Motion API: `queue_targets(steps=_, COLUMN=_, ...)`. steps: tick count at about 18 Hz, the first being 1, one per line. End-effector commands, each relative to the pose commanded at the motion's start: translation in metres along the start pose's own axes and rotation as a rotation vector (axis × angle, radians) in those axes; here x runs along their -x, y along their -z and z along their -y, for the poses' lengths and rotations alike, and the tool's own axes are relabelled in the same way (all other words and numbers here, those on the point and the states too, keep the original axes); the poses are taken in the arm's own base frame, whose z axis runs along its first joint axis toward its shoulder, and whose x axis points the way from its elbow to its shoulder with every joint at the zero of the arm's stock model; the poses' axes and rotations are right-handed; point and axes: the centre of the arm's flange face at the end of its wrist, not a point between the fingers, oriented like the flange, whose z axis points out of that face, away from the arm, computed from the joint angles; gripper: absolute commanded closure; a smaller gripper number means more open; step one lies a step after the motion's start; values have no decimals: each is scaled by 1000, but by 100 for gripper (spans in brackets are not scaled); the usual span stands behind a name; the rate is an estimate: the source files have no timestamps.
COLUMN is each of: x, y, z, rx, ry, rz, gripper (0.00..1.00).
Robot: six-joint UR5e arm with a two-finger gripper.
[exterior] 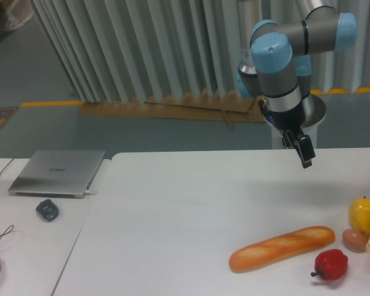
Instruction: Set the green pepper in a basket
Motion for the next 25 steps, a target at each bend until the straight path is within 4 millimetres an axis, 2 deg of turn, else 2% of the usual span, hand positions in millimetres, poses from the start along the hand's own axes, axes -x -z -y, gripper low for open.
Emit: queue_targets(steps=25, x=8, y=-5, z=-5, rx=31, ry=19, rz=50, gripper=0)
